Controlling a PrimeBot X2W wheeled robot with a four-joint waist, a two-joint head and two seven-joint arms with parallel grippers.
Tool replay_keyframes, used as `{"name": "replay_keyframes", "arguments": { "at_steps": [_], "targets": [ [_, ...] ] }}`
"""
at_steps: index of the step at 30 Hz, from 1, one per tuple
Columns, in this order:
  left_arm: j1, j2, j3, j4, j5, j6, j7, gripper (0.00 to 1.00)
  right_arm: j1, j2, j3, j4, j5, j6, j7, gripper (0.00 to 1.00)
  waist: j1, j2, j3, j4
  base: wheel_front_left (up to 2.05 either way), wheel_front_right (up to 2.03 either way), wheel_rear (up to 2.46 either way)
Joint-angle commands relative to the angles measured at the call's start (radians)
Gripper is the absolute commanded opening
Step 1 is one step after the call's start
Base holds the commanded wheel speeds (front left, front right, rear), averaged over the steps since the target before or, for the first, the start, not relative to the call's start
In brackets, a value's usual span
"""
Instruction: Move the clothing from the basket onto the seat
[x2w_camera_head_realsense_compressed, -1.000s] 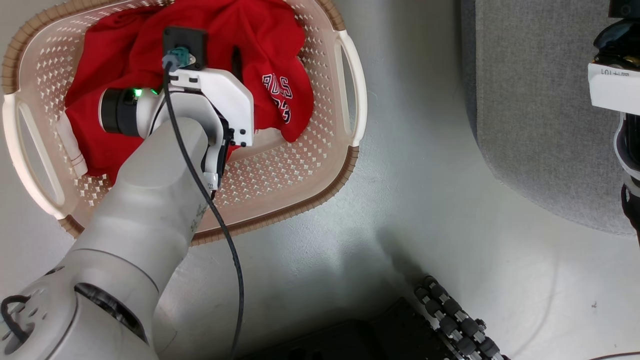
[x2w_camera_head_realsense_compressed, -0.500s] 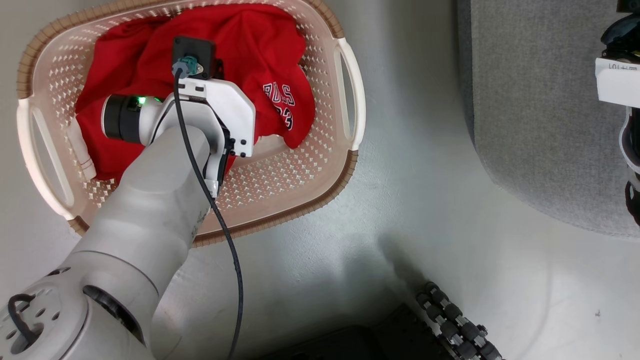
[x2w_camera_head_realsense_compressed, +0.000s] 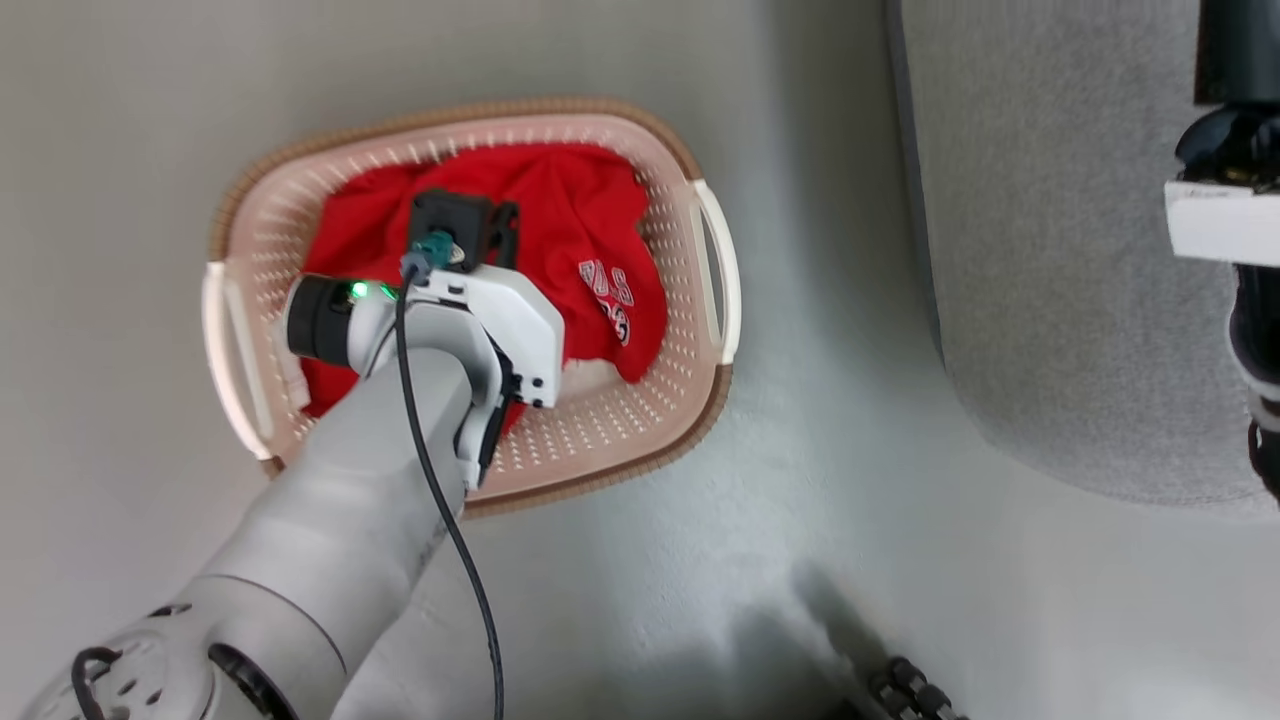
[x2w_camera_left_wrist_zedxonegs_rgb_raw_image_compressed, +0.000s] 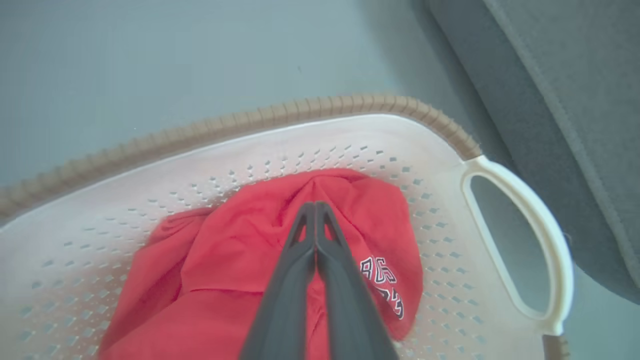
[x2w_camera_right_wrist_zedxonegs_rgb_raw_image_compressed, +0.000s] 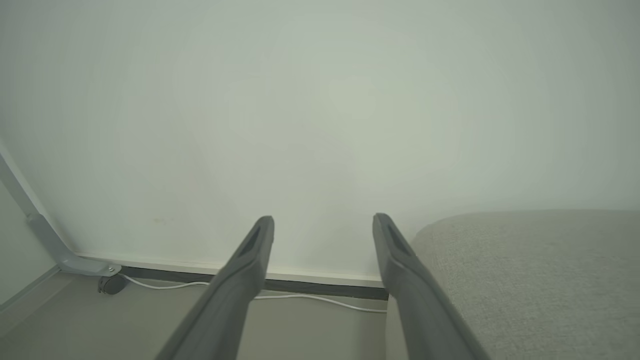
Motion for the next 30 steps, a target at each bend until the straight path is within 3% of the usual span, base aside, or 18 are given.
{"name": "replay_keyframes", "arguments": {
  "at_steps": [1,8,16,17,19,30],
  "targets": [
    [0.023,0.001,0.014,-0.022,-0.006,-0.002,-0.012,0.00,0.053,-0.017,0.007,-0.014,-0.004,0.004,-0.006,1.00,0.0000,0.0000,-0.079,0.035,0.00,0.00,0.00],
    [0.127,0.001,0.151,-0.145,0.122,0.013,-0.013,0.00,0.145,-0.027,0.013,0.051,-0.018,0.004,-0.006,1.00,0.0000,0.0000,-0.230,0.079,0.00,0.00,0.00],
    [0.290,0.001,0.361,-0.291,0.378,0.006,-0.013,0.00,0.231,-0.014,0.021,0.118,-0.039,0.004,-0.006,1.00,0.0000,0.0000,-0.372,0.110,0.00,0.00,0.00],
    [0.314,0.001,0.386,-0.306,0.405,0.000,-0.013,0.29,0.241,-0.011,0.022,0.126,-0.041,0.004,-0.006,1.00,0.0000,0.0000,-0.390,0.113,0.00,0.00,0.00],
    [0.360,0.001,0.438,-0.339,0.454,-0.011,-0.013,1.00,0.262,-0.004,0.026,0.141,-0.047,0.004,-0.006,1.00,0.0000,0.0000,-0.423,0.119,0.00,0.00,0.00],
    [0.606,0.001,0.715,-0.529,0.659,-0.059,-0.013,1.00,0.370,0.045,0.019,0.210,-0.077,0.004,-0.006,1.00,0.0000,0.0000,-0.593,0.153,0.00,0.00,0.00]
  ]
}}
